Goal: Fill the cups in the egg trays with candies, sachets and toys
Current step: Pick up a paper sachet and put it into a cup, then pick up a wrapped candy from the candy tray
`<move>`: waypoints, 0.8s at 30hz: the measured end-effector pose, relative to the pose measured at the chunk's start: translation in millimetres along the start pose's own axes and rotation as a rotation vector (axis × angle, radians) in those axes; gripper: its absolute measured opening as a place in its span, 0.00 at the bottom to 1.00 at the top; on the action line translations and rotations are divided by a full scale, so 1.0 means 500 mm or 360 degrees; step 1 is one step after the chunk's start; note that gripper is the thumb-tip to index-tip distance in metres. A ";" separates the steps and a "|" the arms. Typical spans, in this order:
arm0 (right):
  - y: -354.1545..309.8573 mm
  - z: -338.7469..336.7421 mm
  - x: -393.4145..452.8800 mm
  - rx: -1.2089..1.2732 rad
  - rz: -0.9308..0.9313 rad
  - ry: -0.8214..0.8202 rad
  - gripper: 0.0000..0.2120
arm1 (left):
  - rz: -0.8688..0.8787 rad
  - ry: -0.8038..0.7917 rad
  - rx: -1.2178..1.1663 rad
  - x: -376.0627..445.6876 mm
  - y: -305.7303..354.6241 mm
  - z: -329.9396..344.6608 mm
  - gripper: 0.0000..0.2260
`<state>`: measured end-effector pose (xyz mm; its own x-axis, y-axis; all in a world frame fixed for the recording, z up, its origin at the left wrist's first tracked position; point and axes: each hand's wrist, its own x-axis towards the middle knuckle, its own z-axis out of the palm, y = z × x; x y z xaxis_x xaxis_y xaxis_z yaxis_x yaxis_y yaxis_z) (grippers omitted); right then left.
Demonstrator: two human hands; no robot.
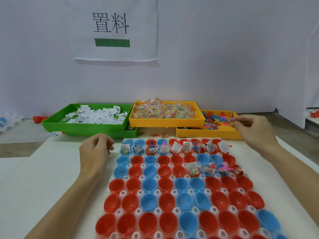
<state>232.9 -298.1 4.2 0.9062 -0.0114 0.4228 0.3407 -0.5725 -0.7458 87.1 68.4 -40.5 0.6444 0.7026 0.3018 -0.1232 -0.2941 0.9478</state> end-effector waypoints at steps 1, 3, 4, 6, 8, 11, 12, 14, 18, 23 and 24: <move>-0.012 0.007 0.018 -0.0086 -0.0047 -0.0031 0.07 | 0.0011 -0.0006 0.0014 0.002 -0.001 -0.001 0.13; -0.035 0.026 0.063 -0.0306 -0.0130 -0.0161 0.06 | 0.0015 -0.0024 0.0010 0.004 -0.002 0.000 0.13; -0.045 0.038 0.084 -0.0434 -0.0158 -0.0258 0.07 | 0.0013 -0.0033 0.0000 0.004 -0.003 0.000 0.12; -0.059 0.063 0.118 -0.0647 -0.0162 -0.0478 0.08 | 0.0019 -0.0049 -0.0005 0.004 -0.003 0.000 0.12; -0.061 0.090 0.141 -0.0804 -0.0126 -0.0660 0.08 | 0.0036 -0.0057 0.0001 0.005 -0.004 0.000 0.13; -0.049 0.122 0.157 -0.0934 -0.0069 -0.0804 0.10 | 0.0032 -0.0061 -0.0010 0.005 -0.003 0.000 0.13; -0.046 0.130 0.157 -0.0940 -0.0046 -0.0818 0.11 | 0.0032 -0.0064 -0.0007 0.004 -0.002 0.001 0.13; -0.042 0.141 0.160 -0.0950 -0.0024 -0.0823 0.13 | 0.0037 -0.0064 0.0003 0.003 -0.001 0.000 0.14; -0.042 0.143 0.166 -0.1070 -0.0023 -0.0866 0.10 | 0.0072 -0.0069 0.0036 0.003 -0.001 0.001 0.14; -0.026 0.135 0.163 -0.1009 -0.0020 -0.0881 0.05 | 0.0078 -0.0063 0.0053 0.004 -0.005 0.003 0.14; -0.026 0.133 0.165 -0.0985 -0.0028 -0.0875 0.05 | 0.0082 -0.0064 0.0057 0.004 -0.005 0.003 0.14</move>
<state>320.0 -237.2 14.4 0.9500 0.3122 -0.0001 0.3018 -0.9185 -0.2553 89.8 69.7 -42.2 0.6676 0.6597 0.3452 -0.1304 -0.3529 0.9265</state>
